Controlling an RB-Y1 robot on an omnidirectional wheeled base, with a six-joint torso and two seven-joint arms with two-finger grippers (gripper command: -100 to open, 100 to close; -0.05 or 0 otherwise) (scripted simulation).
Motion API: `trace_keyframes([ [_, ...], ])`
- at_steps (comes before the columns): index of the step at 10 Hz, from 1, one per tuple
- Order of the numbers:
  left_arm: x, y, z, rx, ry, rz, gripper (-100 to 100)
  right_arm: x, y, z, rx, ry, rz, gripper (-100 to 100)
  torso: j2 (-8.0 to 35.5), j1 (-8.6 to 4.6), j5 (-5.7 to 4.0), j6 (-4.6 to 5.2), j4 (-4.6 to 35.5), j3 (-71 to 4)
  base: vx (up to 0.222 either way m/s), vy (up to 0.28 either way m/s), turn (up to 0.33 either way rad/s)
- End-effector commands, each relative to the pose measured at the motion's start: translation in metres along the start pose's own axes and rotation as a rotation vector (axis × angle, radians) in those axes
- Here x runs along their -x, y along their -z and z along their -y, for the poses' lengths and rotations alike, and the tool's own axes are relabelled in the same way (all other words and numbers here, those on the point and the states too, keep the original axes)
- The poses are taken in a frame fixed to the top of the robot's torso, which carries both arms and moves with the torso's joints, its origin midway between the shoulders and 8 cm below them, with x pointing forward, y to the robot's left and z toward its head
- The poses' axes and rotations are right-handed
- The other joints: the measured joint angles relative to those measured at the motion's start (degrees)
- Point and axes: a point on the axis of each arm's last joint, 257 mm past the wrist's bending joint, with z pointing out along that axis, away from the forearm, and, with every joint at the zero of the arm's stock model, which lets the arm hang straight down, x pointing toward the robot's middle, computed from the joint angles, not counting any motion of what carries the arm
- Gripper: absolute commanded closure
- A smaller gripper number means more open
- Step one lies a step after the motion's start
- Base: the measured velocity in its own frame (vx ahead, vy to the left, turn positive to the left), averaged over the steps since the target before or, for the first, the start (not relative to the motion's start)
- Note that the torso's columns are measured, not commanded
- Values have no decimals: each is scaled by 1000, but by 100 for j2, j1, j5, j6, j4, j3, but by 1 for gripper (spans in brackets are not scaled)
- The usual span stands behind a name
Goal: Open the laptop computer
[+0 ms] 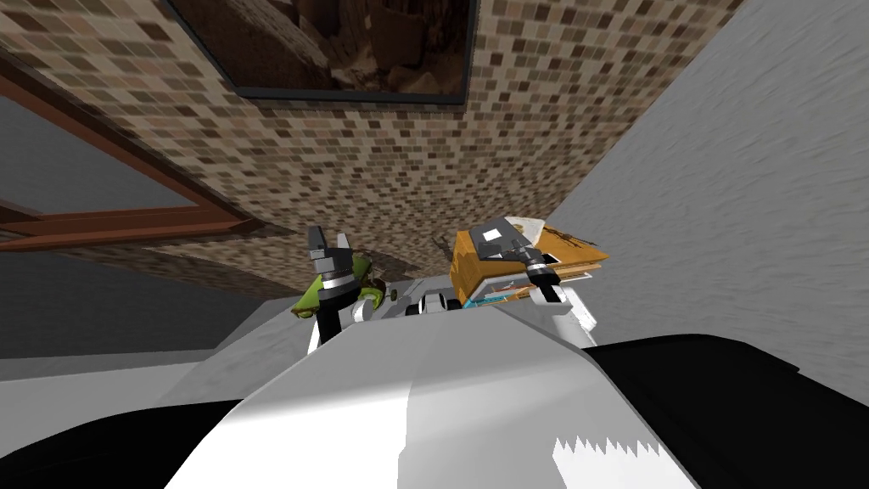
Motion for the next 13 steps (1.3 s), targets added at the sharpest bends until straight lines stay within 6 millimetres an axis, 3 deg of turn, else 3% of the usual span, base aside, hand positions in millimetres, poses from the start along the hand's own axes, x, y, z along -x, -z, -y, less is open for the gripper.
trace_keyframes([
  [1,0,0,0,0,0,0,0,-24,7,0,-11,-22,-38,100,-2,1,-13,-3,-9,2,-24,-23,80],
  [5,0,0,0,0,0,0,0,-24,7,0,-11,-22,-38,100,-14,26,1,-11,-12,-1,2,1,-5],
  [6,0,0,0,0,0,0,0,5,-1,10,-21,-21,-8,-100,-20,22,7,-13,-8,-6,-28,20,5],
  [8,0,0,0,0,0,0,0,18,-5,15,-26,-18,-7,-100,53,1,60,55,58,16,-15,36,20],
  [13,0,0,0,0,0,0,0,56,-15,25,-37,-9,-2,-100,109,18,81,70,86,47,-13,28,13],
])
